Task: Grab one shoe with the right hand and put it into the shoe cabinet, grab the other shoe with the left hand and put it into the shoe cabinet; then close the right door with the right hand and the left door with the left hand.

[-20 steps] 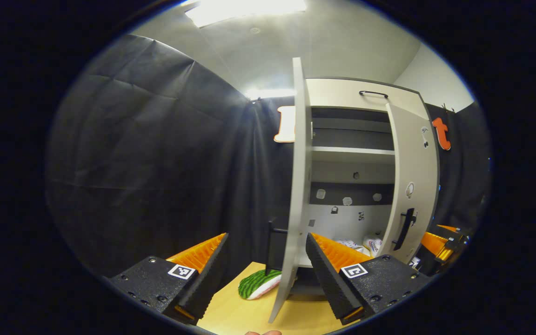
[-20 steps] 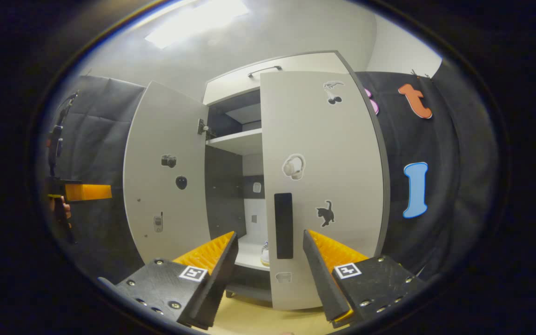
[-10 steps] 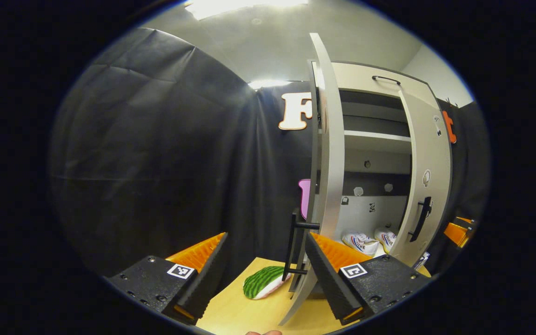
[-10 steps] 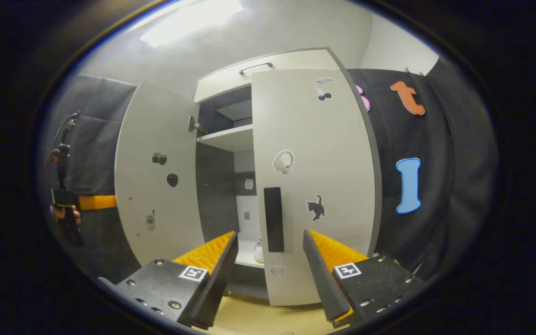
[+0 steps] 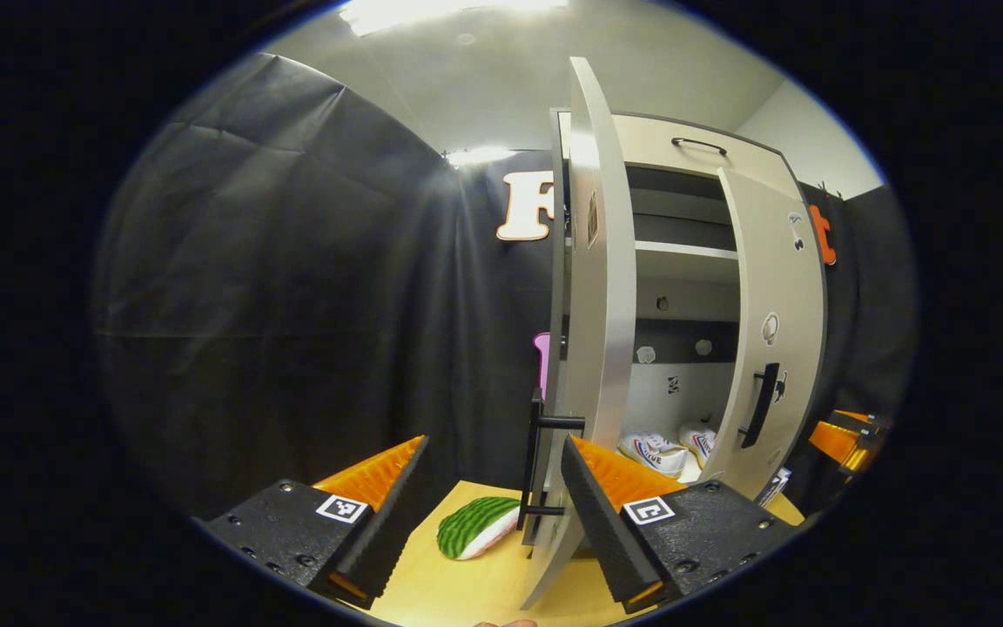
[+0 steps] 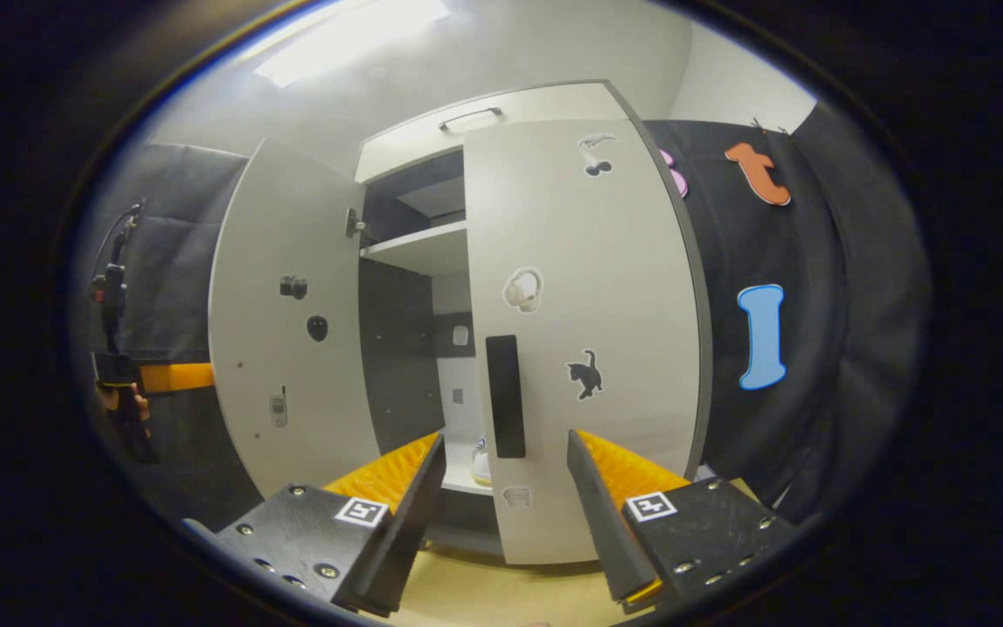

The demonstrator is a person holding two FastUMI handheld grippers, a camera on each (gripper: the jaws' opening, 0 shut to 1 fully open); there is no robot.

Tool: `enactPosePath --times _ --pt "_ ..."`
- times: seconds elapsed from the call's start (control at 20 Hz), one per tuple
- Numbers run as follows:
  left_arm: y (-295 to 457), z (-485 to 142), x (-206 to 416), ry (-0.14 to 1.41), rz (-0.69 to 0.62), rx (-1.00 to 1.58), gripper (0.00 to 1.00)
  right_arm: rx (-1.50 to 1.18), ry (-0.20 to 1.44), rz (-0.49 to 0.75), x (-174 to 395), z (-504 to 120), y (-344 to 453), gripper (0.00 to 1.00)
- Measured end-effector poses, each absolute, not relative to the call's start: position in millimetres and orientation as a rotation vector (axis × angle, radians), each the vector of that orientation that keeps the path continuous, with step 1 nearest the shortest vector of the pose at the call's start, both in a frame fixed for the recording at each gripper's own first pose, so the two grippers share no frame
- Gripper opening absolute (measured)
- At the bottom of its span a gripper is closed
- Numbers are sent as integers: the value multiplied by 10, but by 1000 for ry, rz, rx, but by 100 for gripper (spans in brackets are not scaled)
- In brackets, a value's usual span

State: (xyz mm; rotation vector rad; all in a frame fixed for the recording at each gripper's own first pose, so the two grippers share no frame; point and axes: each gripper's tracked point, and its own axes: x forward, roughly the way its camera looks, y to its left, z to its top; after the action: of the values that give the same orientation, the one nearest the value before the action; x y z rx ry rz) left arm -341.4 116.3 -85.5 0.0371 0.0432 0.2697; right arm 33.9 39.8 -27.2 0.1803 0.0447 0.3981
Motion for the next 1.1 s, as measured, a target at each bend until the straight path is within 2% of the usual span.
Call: enactPosePath --times 0.15,0.2,0.25,0.3,0.35,0.5,0.55,0.6,0.65,0.7,0.75,0.8,0.85,0.9,0.95,1.0,1.1 --pt "1004 -886 -3371 37 212 3 92 176 39 397 312 -263 375 84" --pt "885 -914 -3338 38 190 -5 87 176 38 393 311 -259 348 80" --pt "794 -932 -3301 37 164 -6 92 179 37 388 312 -250 319 80" --pt "685 -941 -3241 36 139 -4 87 182 36 384 311 -236 288 80" --pt "586 -961 -3203 38 118 -4 91 184 33 377 300 -238 254 80" --pt "305 -995 -3056 40 61 -27 92 186 21 351 298 -224 148 80" --pt "229 -1005 -2986 38 42 -40 92 186 21 343 300 -222 114 84" --pt "155 -1015 -2926 36 24 -53 87 186 21 336 300 -212 79 80" --pt "79 -1029 -2892 36 8 -62 87 186 22 329 308 -217 50 84" --pt "20 -1037 -2880 35 -5 -67 92 186 19 323 311 -200 12 80" --pt "-25 -1047 -2863 35 -16 -65 87 185 16 317 314 -188 -20 80" --pt "-50 -1054 -2838 35 -20 -58 93 183 11 310 321 -176 -58 80" --pt "-75 -1060 -2828 36 -22 -48 88 181 8 303 308 -165 -83 80" --pt "-103 -1058 -2812 36 -24 -38 88 181 5 297 309 -153 -120 80" --pt "-135 -1056 -2795 36 -28 -31 94 182 4 291 297 -152 -127 80" --pt "-129 -1056 -2792 36 -31 -30 93 183 3 286 297 -147 -134 84" --pt "-137 -1055 -2803 38 -40 -34 93 184 2 275 289 -123 -172 84"
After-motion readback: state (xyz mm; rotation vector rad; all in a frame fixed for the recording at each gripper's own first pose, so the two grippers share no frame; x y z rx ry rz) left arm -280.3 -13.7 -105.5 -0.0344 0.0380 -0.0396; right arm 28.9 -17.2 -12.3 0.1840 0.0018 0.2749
